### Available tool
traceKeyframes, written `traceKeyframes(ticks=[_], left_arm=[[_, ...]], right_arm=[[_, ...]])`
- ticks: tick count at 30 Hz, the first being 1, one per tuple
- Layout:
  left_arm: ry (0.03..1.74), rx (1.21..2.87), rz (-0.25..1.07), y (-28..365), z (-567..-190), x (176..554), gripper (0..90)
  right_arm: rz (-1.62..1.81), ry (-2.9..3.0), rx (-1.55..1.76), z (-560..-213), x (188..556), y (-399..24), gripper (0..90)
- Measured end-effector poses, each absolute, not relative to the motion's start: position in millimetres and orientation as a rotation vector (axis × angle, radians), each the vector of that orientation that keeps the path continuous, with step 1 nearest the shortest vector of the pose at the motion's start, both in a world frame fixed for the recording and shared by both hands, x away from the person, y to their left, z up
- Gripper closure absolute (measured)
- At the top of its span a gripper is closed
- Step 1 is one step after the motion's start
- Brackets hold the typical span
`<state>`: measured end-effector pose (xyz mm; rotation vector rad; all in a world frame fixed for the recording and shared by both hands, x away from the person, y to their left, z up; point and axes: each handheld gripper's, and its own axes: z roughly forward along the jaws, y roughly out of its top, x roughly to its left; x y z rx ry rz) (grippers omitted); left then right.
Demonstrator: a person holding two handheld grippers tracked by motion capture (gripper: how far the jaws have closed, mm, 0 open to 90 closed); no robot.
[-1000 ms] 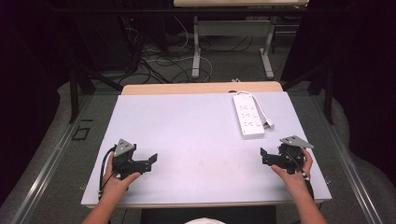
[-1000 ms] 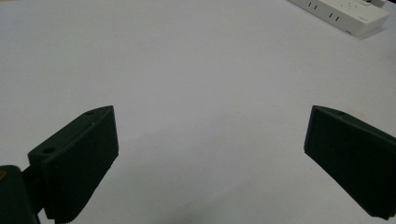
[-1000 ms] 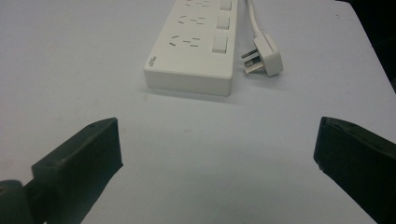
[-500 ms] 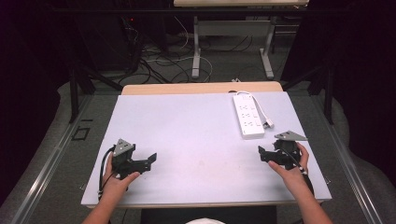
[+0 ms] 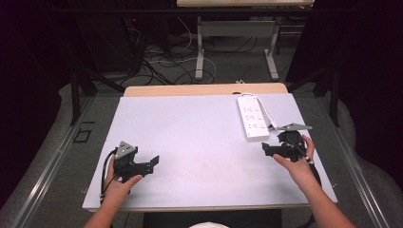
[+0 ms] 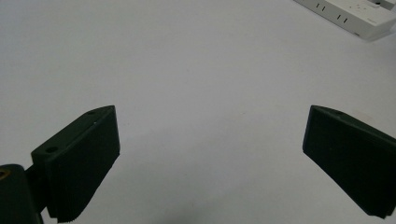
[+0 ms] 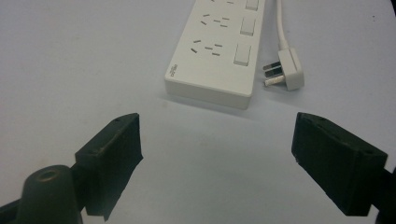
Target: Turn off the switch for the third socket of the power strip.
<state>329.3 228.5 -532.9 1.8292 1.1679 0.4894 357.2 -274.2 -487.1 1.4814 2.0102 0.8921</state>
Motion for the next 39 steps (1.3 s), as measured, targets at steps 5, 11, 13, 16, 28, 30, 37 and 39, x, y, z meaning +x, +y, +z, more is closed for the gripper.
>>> traceKeyframes(ticks=[5, 11, 13, 16, 28, 30, 37, 39], left_arm=[[1.171, 1.83, 0.485, 228, -533, 330, 4.1], [1.173, 1.827, 0.486, 228, -534, 330, 4.2], [1.174, 1.829, 0.484, 228, -534, 330, 4.3], [1.172, 1.829, 0.485, 229, -534, 330, 4.3], [1.174, 1.829, 0.485, 228, -534, 330, 4.6], [1.174, 1.829, 0.485, 228, -534, 330, 4.6], [1.175, 1.834, 0.483, 228, -534, 331, 4.7], [1.176, 1.833, 0.483, 228, -535, 331, 4.8]], right_arm=[[0.871, 2.049, 1.483, -482, 365, -274, 15.3], [0.838, 2.082, 1.485, -473, 375, -272, 15.3], [0.832, 2.09, 1.49, -470, 378, -271, 15.3], [0.819, 2.101, 1.493, -466, 383, -270, 15.4], [0.762, 2.169, 1.515, -456, 405, -266, 15.8], [0.76, 2.179, 1.531, -454, 409, -267, 16.6], [0.746, 2.171, 1.574, -449, 419, -267, 18.4], [0.741, 2.167, 1.576, -446, 423, -267, 19.3]])
